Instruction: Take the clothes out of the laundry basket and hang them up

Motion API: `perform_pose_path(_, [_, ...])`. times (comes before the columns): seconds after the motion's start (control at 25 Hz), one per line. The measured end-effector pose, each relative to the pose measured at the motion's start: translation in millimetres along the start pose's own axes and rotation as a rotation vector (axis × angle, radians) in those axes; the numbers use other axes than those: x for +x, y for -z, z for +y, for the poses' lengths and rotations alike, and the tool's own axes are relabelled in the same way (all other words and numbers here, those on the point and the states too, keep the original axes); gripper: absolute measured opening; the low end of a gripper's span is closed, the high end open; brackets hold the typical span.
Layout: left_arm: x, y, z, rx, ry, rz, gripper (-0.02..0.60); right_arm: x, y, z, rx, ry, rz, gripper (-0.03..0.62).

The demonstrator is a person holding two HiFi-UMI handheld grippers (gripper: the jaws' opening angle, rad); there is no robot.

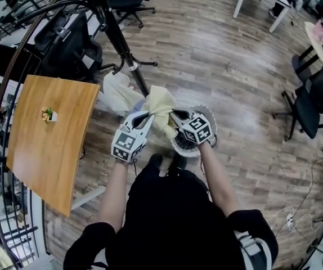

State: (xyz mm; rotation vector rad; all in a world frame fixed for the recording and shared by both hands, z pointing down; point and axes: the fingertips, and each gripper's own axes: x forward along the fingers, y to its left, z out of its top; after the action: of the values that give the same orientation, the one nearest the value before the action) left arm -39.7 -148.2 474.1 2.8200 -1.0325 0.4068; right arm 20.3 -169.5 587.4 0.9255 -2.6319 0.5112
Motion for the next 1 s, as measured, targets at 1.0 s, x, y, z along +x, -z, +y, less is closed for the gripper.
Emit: perform_pose_path(1.0, [54.1, -72.8, 78.5, -0.103, -0.194, -0.120, 0.043, 1.8, -144.7, -110.0, -0.065, 0.234, -0.162, 0.018])
